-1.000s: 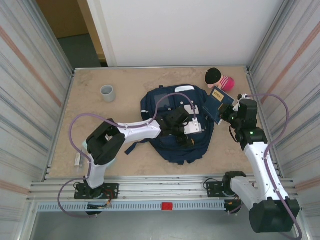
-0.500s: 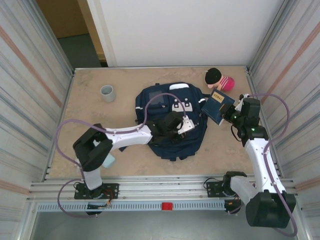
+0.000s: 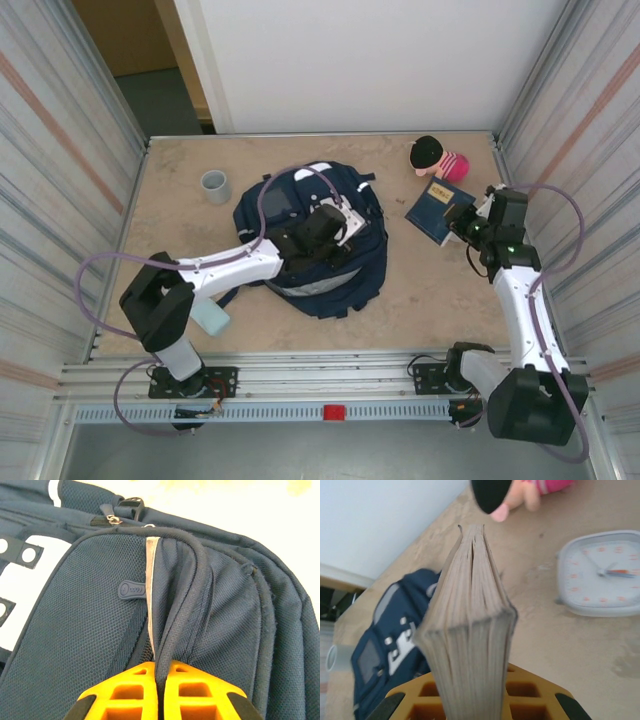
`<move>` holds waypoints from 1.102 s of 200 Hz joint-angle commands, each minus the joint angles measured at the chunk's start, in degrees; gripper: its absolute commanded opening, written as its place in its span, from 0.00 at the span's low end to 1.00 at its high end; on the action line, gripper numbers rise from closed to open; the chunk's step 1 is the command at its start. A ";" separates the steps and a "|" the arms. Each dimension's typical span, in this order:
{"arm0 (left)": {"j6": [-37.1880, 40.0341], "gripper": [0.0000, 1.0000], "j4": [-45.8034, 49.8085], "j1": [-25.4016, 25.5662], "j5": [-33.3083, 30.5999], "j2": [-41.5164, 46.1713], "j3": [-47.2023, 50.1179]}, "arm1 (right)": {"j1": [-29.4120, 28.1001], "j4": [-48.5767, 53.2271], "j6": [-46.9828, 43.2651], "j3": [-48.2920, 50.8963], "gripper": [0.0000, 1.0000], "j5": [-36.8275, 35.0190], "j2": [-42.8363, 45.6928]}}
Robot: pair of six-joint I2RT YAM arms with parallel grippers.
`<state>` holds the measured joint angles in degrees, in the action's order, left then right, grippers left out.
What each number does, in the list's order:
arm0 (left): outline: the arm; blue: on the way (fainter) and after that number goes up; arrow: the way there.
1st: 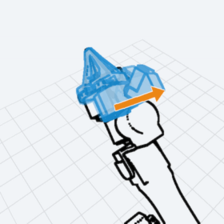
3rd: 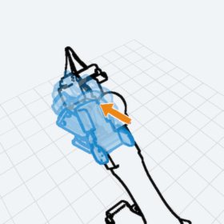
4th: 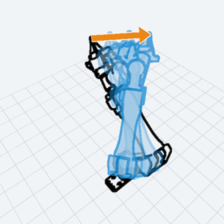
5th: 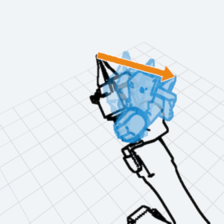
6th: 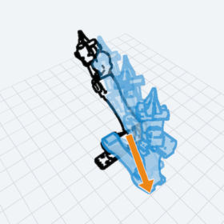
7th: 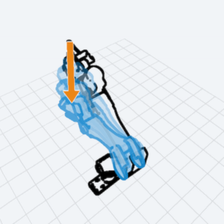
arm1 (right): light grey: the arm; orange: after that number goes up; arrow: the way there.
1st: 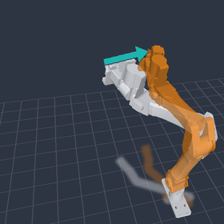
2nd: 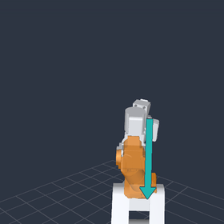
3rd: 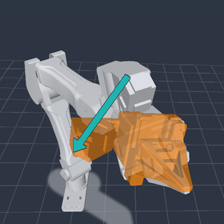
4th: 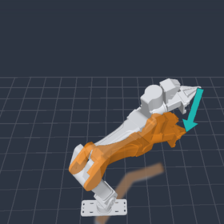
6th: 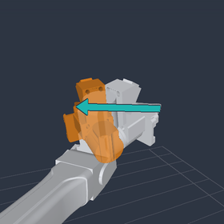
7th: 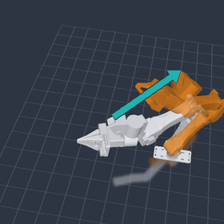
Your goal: Pack books, pencil case, and school supplies into a backpack
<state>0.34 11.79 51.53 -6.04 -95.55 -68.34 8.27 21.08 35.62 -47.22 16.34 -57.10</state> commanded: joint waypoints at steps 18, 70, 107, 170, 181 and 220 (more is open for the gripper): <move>-3.66 0.00 1.98 -2.40 2.74 5.27 -7.24 | 5.84 6.60 2.35 -2.45 0.00 6.63 5.27; -6.88 0.00 2.66 -6.52 7.84 6.73 -11.19 | 1.13 16.81 6.51 -1.77 0.00 23.46 9.20; -9.04 0.00 3.02 -9.81 10.87 6.98 -12.42 | -7.67 8.56 18.83 2.03 0.00 26.26 11.29; -11.45 0.00 1.09 -11.42 13.02 7.46 -13.05 | -22.79 -9.75 38.48 12.17 0.00 13.81 10.81; -11.72 0.00 0.54 -11.44 13.33 7.62 -13.10 | -25.27 -13.34 40.40 13.41 0.00 11.40 9.42; -12.74 0.00 -0.49 -12.53 14.94 7.48 -13.14 | -33.31 -31.24 46.27 17.10 0.00 0.84 2.36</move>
<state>-10.02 16.95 40.18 6.63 -92.38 -78.65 -21.34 8.45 74.59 -31.99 25.98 -51.86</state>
